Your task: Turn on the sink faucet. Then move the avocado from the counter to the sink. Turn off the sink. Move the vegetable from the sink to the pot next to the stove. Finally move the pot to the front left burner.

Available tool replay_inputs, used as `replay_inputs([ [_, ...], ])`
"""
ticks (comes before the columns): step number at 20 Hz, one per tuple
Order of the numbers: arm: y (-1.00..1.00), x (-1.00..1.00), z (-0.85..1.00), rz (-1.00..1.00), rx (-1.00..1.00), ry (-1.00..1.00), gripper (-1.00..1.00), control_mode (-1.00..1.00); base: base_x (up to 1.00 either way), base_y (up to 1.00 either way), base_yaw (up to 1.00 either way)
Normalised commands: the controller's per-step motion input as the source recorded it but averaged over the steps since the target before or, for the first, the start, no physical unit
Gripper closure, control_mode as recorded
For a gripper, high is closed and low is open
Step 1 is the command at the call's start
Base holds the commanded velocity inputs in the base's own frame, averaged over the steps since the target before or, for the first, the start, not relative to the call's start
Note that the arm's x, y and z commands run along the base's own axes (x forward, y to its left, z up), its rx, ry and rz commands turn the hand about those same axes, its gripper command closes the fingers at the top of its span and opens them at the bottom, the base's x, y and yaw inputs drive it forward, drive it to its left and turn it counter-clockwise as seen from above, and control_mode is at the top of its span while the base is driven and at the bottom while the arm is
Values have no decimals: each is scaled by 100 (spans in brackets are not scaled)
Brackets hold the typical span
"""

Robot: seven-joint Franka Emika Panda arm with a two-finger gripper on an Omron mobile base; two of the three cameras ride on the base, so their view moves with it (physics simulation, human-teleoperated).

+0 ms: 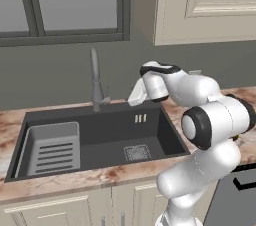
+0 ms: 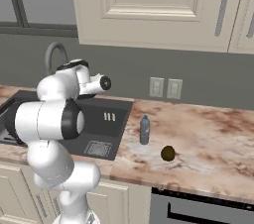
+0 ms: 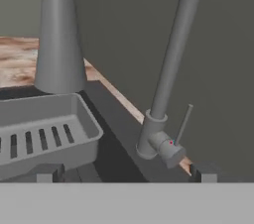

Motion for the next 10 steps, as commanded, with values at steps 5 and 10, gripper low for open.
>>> replay_inputs([
  [5,11,47,-14,6,0,-7,-100,-100,0,0,0],
  [10,12,43,-6,2,0,0,-100,-100,0,0,0],
])
